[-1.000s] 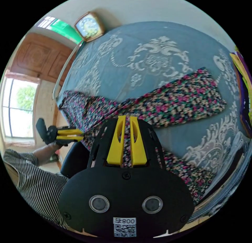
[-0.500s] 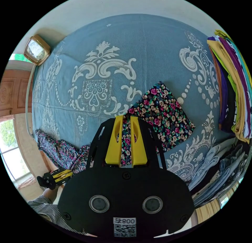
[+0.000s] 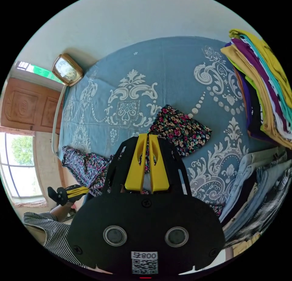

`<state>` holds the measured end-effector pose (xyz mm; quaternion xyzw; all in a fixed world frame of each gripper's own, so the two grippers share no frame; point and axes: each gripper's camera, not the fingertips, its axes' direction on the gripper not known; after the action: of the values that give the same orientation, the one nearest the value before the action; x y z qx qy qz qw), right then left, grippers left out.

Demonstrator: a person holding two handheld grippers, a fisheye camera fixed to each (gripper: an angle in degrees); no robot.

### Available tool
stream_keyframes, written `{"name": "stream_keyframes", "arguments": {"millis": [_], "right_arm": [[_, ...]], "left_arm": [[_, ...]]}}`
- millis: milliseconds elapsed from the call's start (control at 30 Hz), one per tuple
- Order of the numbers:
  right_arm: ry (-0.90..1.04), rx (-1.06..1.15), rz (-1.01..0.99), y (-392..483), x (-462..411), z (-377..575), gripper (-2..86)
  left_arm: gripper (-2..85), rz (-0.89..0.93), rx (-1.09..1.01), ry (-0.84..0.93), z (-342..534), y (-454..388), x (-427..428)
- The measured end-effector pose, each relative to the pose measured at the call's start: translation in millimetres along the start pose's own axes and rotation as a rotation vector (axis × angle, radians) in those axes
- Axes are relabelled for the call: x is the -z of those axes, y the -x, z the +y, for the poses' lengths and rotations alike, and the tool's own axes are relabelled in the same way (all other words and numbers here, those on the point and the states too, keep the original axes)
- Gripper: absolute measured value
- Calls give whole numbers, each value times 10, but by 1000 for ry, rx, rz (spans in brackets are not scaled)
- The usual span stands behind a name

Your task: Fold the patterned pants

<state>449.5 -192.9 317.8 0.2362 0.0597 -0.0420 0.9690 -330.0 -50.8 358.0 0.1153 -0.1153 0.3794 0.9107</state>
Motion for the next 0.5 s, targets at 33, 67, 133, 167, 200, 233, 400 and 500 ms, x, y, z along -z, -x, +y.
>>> {"name": "stream_keyframes", "arguments": {"millis": [33,67,133,167,200,233,400,500], "right_arm": [[-23,-7,-18,-103,112,141,5],[-38,-12,-27,-155,169,213,5],[-87,-31,-79,-364,384,499,5],[-98,-35,-87,-415,436,572,4],[-116,-40,-93,-506,533,718,4],[-128,-39,-91,-583,616,873,5],[-164,-67,-82,-899,795,1585,5],[-162,-110,-78,-1132,781,2026,4]], "left_arm": [[10,-6,-6,-1,-23,-51,-27],[10,-8,-12,-2,-36,-78,-39],[9,-28,-39,2,-86,-196,-89],[9,-34,-48,3,-99,-226,-101],[9,-40,-68,7,-126,-289,-129],[9,-48,-87,16,-153,-350,-162],[7,-70,-177,75,-252,-610,-358],[6,-80,-227,129,-325,-766,-535]]}}
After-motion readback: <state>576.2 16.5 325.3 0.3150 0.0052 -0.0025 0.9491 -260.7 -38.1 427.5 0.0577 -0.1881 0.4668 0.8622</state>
